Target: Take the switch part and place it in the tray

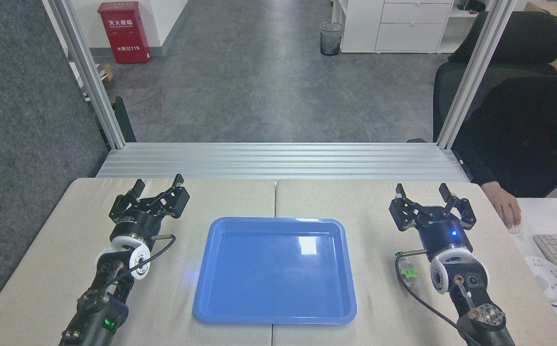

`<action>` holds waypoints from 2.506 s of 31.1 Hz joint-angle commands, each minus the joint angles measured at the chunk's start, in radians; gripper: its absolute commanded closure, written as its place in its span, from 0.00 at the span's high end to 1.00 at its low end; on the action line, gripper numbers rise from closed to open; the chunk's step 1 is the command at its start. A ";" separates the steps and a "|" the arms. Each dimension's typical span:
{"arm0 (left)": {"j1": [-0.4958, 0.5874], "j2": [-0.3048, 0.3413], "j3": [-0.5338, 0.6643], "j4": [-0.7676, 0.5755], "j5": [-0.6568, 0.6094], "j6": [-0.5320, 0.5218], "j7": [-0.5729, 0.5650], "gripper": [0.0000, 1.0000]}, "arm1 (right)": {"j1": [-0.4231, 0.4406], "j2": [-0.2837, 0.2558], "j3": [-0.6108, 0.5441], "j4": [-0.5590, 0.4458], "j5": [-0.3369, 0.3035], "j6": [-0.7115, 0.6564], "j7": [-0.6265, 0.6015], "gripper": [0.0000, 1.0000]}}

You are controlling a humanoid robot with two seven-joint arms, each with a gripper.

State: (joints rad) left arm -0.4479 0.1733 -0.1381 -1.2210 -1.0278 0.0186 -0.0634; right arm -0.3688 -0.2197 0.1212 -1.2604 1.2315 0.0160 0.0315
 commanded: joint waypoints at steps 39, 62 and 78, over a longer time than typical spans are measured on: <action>0.000 0.000 0.000 0.000 0.000 0.000 0.001 1.00 | 0.252 -0.036 0.095 -0.057 0.013 0.025 0.099 0.99; 0.000 0.000 0.000 0.000 0.000 0.000 0.001 1.00 | 0.258 -0.013 0.094 0.027 -0.099 0.025 0.099 0.79; 0.000 0.000 0.000 0.000 0.000 0.000 0.001 1.00 | 0.245 -0.015 0.072 0.030 -0.109 0.027 0.137 0.06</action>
State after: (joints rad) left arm -0.4479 0.1733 -0.1381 -1.2210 -1.0278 0.0186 -0.0634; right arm -0.1164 -0.2331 0.2056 -1.2391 1.1327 0.0413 0.1611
